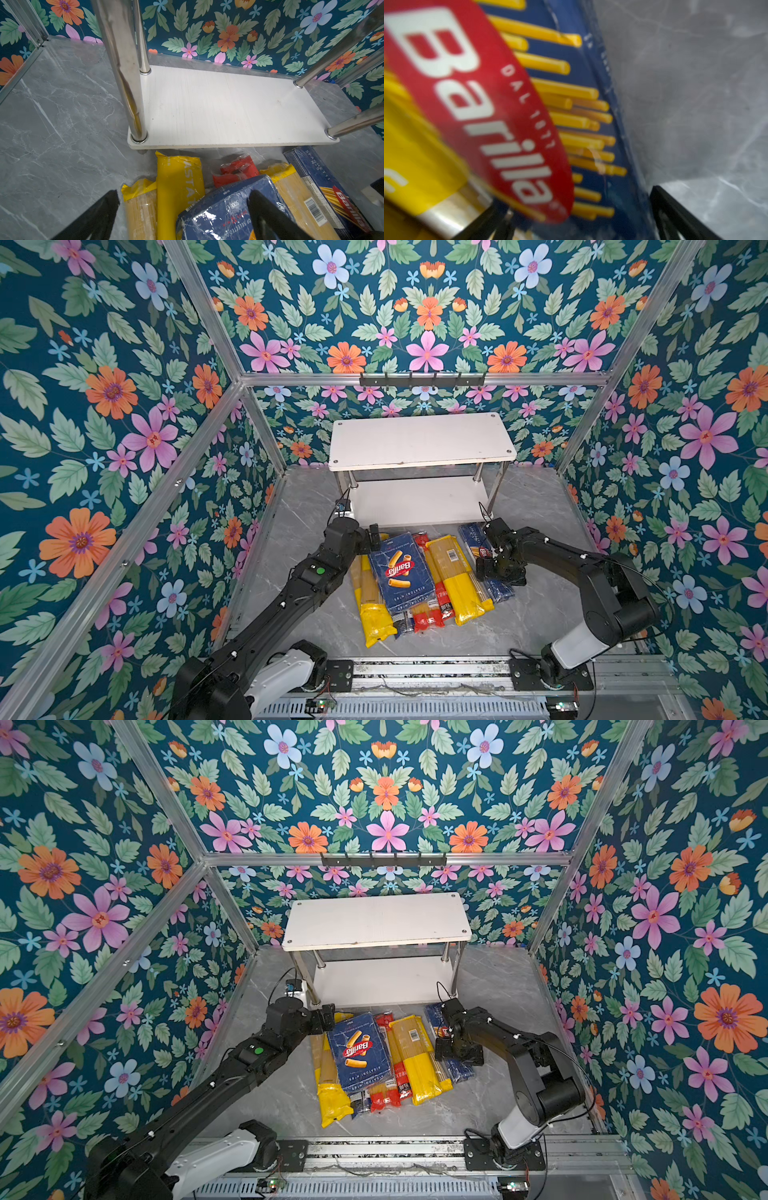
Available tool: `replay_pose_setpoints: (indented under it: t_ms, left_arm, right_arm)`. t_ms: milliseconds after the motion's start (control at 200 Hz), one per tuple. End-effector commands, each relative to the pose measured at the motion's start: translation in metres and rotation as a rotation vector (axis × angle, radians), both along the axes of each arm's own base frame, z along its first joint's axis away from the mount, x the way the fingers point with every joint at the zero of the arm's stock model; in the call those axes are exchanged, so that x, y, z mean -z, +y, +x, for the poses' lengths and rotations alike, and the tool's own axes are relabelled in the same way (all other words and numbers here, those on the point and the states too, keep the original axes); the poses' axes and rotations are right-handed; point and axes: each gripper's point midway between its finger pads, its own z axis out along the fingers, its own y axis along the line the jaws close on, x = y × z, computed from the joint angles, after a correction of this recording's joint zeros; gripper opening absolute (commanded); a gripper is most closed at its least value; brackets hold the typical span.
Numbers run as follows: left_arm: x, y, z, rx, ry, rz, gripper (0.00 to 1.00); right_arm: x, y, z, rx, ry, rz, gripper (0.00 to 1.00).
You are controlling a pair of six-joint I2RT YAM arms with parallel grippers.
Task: Arrange pasta packages on shelves
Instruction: Pick up the pasta box from the middle-right of the table.
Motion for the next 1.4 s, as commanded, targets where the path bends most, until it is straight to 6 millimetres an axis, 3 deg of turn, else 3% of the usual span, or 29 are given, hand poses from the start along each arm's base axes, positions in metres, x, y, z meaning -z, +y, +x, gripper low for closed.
replay_pose_setpoints:
  t_ms: [0, 195, 325, 525, 990, 1395]
  left_arm:
    - [-0.002, -0.001, 0.002, 0.002, -0.012, 0.002, 1.0]
    - [-0.005, -0.004, 0.001, 0.009, -0.021, -0.002, 1.0]
    - [-0.008, -0.004, 0.001, 0.011, -0.027, -0.001, 1.0]
    - [-0.009, -0.006, 0.0, 0.015, -0.028, -0.002, 1.0]
    - [-0.017, -0.012, -0.003, 0.031, -0.044, -0.015, 1.0]
    - [-0.021, -0.017, -0.005, 0.041, -0.047, -0.018, 1.0]
  right_arm:
    - [0.008, 0.011, -0.007, 0.003, 0.043, 0.059, 0.94]
    - [0.011, 0.01, -0.008, 0.017, 0.051, 0.056, 0.82]
    - [0.002, 0.012, -0.009, 0.015, 0.038, 0.069, 0.64]
    - [-0.017, 0.015, -0.014, 0.01, 0.006, 0.111, 0.46]
    - [-0.077, 0.017, -0.031, 0.007, -0.125, 0.213, 0.41]
    - [-0.116, 0.016, -0.041, -0.002, -0.23, 0.279, 0.38]
